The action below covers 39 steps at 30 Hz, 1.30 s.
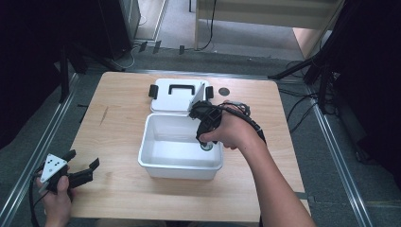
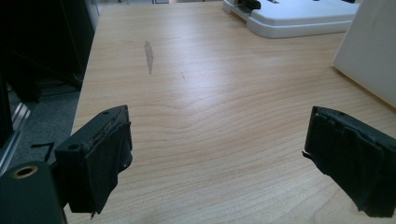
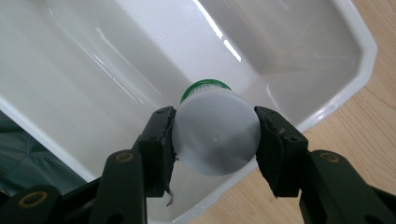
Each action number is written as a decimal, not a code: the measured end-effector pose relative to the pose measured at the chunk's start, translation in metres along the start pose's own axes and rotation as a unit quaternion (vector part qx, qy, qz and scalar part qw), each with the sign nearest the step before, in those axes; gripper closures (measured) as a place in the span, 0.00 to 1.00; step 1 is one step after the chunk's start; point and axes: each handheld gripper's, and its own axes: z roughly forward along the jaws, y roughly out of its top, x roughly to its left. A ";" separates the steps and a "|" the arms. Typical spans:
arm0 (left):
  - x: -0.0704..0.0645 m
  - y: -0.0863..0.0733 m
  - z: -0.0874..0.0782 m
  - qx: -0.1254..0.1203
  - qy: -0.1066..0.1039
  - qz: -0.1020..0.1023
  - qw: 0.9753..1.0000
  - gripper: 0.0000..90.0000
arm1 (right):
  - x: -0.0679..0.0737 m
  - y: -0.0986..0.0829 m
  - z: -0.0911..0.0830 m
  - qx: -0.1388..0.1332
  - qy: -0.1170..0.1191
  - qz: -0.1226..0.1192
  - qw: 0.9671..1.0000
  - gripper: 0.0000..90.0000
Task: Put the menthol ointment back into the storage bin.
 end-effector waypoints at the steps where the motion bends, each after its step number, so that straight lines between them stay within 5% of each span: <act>1: 0.000 0.000 0.000 0.000 0.000 0.000 1.000 0.09 | 0.000 0.000 0.000 0.000 0.000 0.000 1.000 0.57; 39: -0.001 0.000 0.000 0.001 0.001 0.004 1.000 0.09 | 0.010 0.005 0.069 0.015 0.013 -0.014 1.000 0.57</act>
